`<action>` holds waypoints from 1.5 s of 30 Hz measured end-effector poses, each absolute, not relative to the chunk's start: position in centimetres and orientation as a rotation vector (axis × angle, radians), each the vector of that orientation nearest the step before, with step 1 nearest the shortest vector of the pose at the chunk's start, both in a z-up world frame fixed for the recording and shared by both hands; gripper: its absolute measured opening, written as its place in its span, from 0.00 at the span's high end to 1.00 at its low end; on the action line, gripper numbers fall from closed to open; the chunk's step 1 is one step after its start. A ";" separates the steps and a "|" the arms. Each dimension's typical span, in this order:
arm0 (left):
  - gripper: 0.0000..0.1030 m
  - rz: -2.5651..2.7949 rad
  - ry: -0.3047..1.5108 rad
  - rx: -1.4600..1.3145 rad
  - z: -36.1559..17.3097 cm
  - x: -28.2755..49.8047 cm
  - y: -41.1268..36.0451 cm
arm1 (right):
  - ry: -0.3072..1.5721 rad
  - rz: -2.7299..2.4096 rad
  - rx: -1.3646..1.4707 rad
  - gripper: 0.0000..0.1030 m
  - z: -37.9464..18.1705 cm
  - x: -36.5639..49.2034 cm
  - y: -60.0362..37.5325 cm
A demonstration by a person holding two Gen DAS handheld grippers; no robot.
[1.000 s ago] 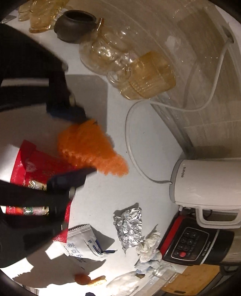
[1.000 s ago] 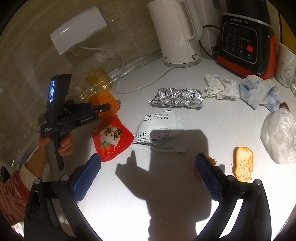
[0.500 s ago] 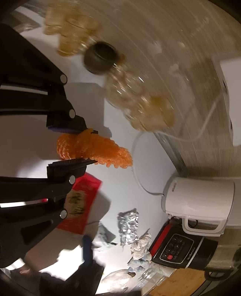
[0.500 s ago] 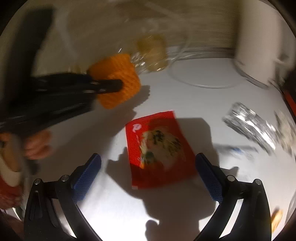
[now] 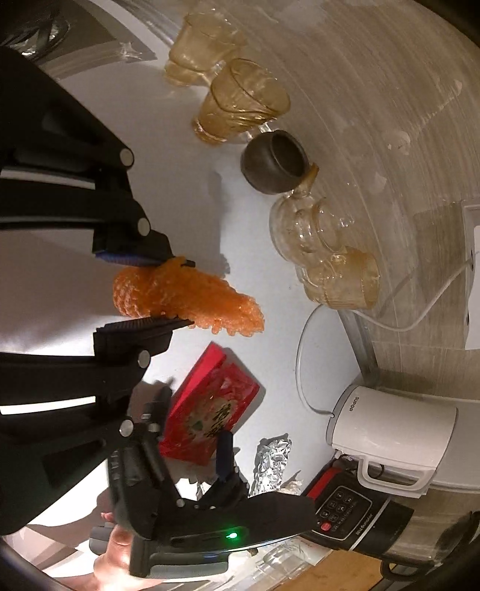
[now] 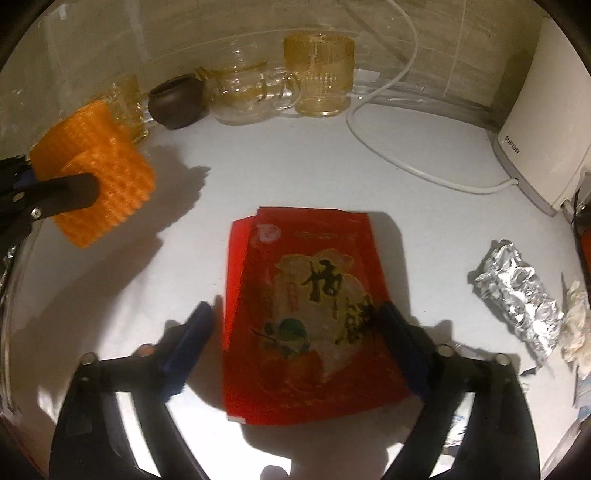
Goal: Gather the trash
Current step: 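Grasp the red snack bag with the right gripper, then carry the orange net with the left gripper while the right gripper carries the red bag, both into the basket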
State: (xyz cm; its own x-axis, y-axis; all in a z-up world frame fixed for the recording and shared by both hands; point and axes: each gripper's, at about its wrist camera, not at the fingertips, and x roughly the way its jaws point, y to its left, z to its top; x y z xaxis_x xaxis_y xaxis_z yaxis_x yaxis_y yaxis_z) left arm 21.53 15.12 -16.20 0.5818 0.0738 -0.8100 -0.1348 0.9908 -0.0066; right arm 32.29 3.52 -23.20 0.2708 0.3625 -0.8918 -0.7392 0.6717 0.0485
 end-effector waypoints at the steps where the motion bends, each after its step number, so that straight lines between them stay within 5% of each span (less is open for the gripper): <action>1: 0.77 0.123 0.945 -0.076 -16.2 21.3 15.2 | 1.050 0.758 -0.423 0.34 -23.1 32.4 3.3; 5: 0.77 0.124 0.950 -0.093 -16.1 20.7 15.3 | 1.064 0.742 -0.374 0.63 -22.8 33.1 2.6; 9: 0.77 0.122 0.955 -0.089 -16.0 20.5 14.9 | 1.064 0.723 -0.306 0.74 -22.0 32.9 1.9; 16: 0.77 0.037 0.940 -0.083 -14.3 18.0 12.8 | 1.018 0.731 -0.100 0.76 -18.3 29.9 -0.4; 29: 0.77 -0.416 0.957 0.023 -13.1 8.5 2.3 | 0.903 0.512 0.175 0.76 -10.5 11.4 -15.4; 43: 0.77 -1.010 1.093 0.302 -19.3 -2.9 -13.4 | 1.010 0.052 0.379 0.76 -14.6 -9.0 -29.2; 45: 0.70 -1.054 1.140 0.368 -21.4 -4.1 -15.4 | 1.017 0.019 0.408 0.76 -15.4 -10.7 -30.3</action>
